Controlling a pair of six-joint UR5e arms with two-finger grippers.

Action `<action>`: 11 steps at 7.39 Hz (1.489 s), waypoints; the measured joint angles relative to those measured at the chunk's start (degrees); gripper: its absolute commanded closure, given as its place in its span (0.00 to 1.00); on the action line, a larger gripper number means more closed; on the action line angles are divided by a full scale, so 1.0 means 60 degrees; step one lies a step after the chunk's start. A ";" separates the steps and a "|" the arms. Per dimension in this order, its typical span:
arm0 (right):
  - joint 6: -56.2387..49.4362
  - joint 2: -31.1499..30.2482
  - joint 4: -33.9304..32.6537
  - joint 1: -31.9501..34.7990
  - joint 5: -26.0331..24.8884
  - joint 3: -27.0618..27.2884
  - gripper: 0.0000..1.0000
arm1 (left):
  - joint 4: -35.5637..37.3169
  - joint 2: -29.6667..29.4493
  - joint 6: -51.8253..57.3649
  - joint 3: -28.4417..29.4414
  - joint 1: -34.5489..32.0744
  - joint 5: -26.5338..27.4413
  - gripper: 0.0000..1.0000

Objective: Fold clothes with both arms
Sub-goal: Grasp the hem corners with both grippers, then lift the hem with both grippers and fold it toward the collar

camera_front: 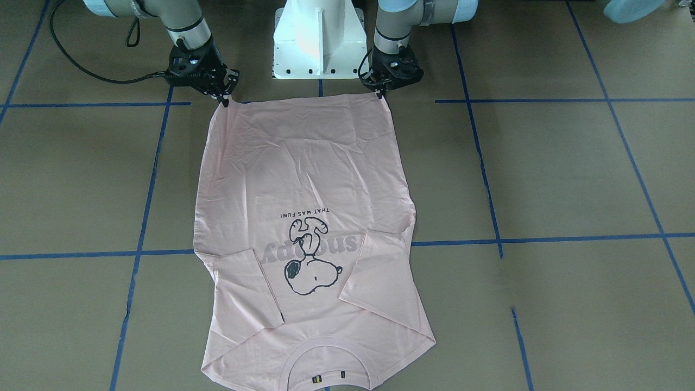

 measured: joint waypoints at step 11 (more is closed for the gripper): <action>-0.0015 -0.0848 -0.0144 -0.0469 0.0997 0.2163 1.00 | 0.3473 0.0658 -0.0057 -0.4280 0.1157 0.0072 1.00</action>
